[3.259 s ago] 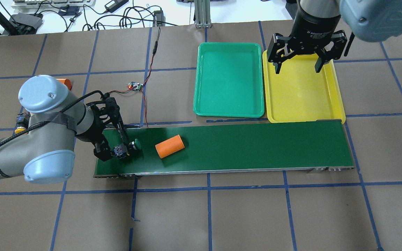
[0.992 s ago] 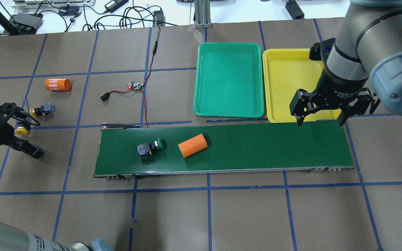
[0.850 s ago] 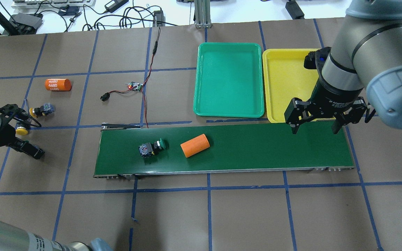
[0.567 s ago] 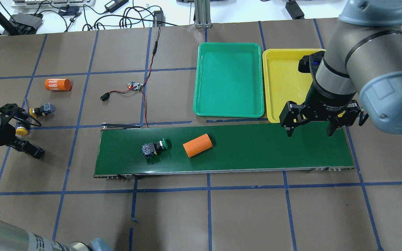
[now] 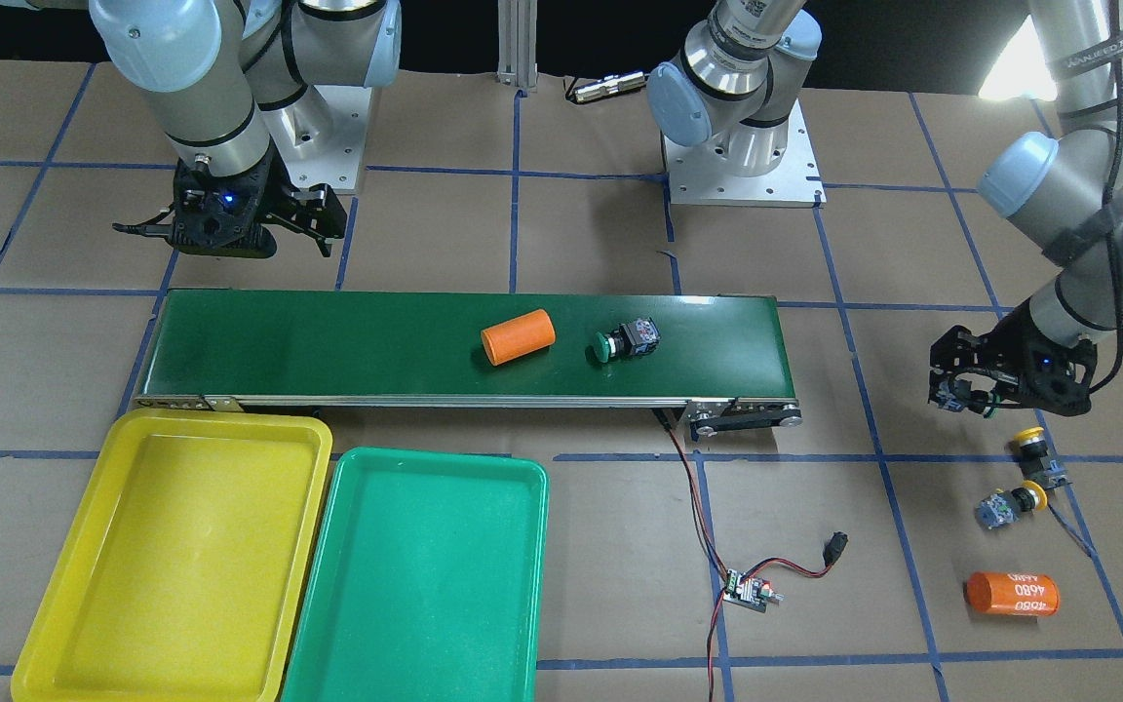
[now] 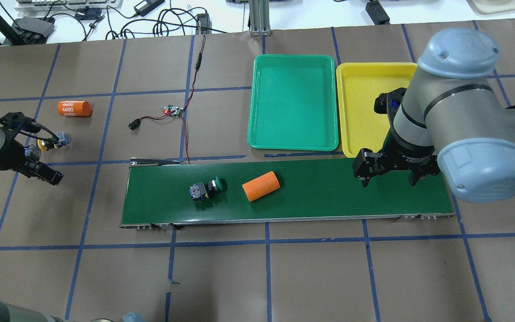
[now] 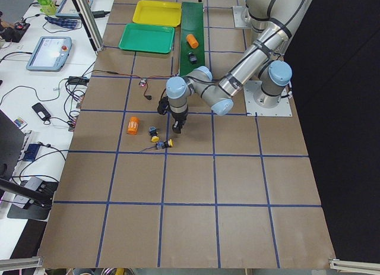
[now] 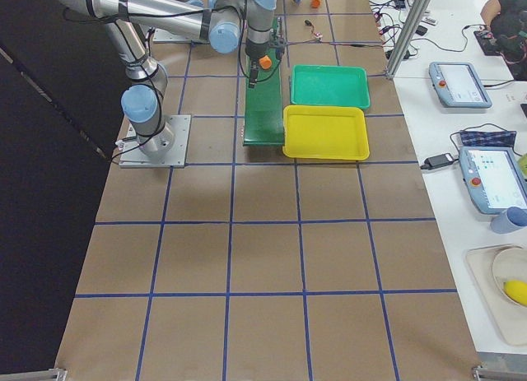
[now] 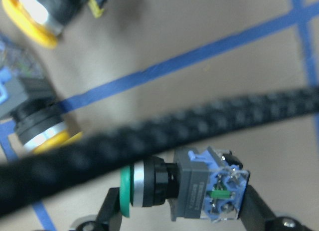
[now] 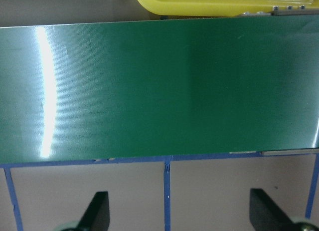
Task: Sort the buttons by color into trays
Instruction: 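Place the second green-capped button on the conveyor belt with the left gripper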
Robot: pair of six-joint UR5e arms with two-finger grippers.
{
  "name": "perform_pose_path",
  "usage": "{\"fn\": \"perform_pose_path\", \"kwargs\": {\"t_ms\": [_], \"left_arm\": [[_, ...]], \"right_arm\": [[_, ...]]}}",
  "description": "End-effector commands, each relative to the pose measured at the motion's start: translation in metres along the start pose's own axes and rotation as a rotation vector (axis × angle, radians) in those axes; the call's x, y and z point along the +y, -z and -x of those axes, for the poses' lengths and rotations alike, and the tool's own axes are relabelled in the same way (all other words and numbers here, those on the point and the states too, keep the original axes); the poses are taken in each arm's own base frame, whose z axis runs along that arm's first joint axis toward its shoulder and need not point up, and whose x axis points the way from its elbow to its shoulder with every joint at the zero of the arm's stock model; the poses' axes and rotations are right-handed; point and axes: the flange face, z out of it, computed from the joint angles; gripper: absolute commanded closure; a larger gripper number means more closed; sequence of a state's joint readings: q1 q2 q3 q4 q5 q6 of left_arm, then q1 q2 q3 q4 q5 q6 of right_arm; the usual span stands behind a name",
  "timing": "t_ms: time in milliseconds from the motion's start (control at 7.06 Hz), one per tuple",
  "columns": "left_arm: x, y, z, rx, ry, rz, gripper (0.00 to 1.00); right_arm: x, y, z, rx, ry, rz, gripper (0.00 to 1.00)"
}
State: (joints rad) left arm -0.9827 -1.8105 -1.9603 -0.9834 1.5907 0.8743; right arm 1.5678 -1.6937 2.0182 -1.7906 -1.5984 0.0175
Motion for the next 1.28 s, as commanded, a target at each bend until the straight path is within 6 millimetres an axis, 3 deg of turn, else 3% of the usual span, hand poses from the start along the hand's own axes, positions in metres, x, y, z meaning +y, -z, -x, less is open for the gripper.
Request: {"fn": "perform_pose_path", "kwargs": {"t_ms": [0,283,425,567,709,850,992,1134], "left_arm": [[-0.041,0.041,-0.111,0.036,0.17,-0.046,1.0],[-0.055,0.057,-0.198,0.032,0.237,-0.045,1.0],[-0.052,0.057,-0.226,0.046,0.316,-0.016,1.0],[-0.045,0.047,-0.266,0.075,0.339,0.006,1.0],[-0.036,0.031,-0.286,0.075,0.33,0.031,1.0],[-0.032,0.017,-0.292,0.085,0.376,0.058,1.0],[-0.031,0.016,-0.293,0.089,0.38,0.062,0.41],[-0.031,0.019,-0.293,0.083,0.378,0.057,0.0]], "right_arm": [[0.002,-0.028,-0.004,0.038,0.061,-0.073,0.0],[0.0,-0.03,-0.002,0.028,0.071,-0.077,0.0],[-0.007,-0.028,-0.002,0.03,0.087,-0.081,0.0],[-0.01,-0.03,-0.003,0.04,0.239,-0.084,0.0],[-0.012,-0.029,-0.006,0.041,0.301,-0.095,0.0],[-0.013,-0.028,-0.007,0.052,0.305,-0.095,0.0],[-0.013,-0.028,-0.01,0.057,0.317,-0.092,0.0],[-0.013,-0.031,-0.012,0.055,0.339,-0.078,0.0]]}}
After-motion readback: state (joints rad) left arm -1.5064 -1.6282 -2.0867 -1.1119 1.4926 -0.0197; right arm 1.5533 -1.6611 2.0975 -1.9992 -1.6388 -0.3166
